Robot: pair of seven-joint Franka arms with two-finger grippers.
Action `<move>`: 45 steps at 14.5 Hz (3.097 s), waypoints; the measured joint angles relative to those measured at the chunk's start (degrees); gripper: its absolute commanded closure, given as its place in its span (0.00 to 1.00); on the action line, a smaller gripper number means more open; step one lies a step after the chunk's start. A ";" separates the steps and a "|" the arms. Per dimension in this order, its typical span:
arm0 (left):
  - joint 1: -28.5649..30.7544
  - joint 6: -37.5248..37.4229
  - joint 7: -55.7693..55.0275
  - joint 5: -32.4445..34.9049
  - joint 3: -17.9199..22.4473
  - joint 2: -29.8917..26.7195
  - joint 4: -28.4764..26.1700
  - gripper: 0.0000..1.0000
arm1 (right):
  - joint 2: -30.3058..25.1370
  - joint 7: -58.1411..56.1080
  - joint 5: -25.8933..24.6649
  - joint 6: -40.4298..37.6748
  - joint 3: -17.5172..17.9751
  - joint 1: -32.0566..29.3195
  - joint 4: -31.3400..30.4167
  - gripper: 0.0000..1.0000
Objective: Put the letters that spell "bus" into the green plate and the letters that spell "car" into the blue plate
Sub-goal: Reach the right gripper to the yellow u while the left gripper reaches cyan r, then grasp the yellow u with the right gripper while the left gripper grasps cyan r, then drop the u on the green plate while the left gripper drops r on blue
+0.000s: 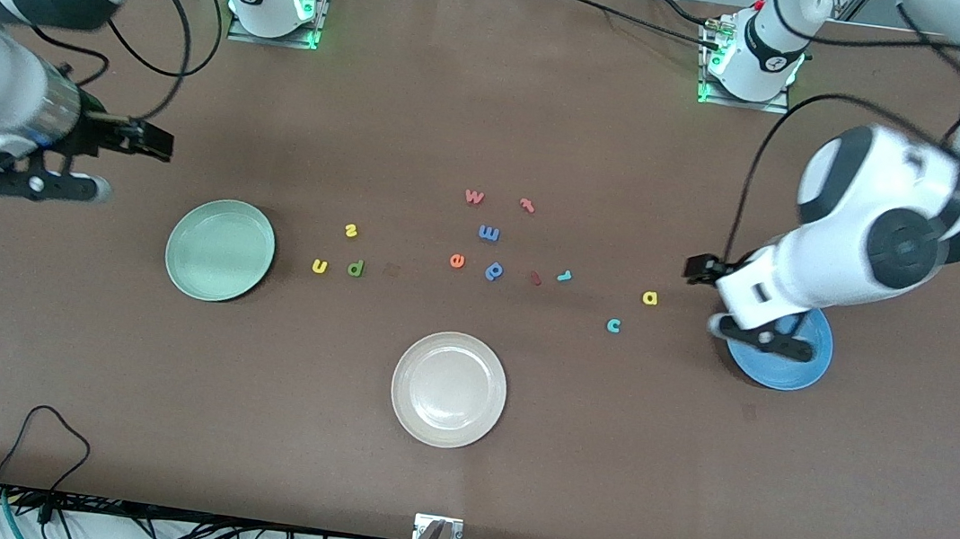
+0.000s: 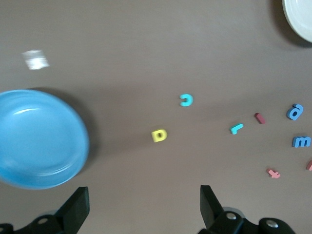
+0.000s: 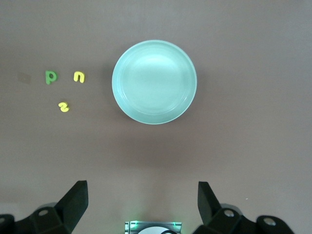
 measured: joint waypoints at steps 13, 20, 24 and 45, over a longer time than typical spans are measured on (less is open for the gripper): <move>-15.36 16.80 -11.72 3.80 -0.86 16.74 -0.46 0.41 | 12.93 21.89 0.03 34.51 0.09 10.95 -15.69 0.00; -18.02 20.85 -12.23 6.97 -0.76 19.70 -0.70 0.42 | 16.35 23.19 0.03 45.00 -0.01 11.54 -16.67 0.27; -18.01 21.71 -12.18 8.45 -0.21 20.51 -0.78 0.42 | 18.94 24.64 0.03 48.25 -0.01 11.57 -16.71 0.34; -4.00 7.35 -9.49 9.75 0.66 9.86 0.40 0.99 | 22.42 26.40 0.03 50.57 0.01 13.15 -16.71 0.41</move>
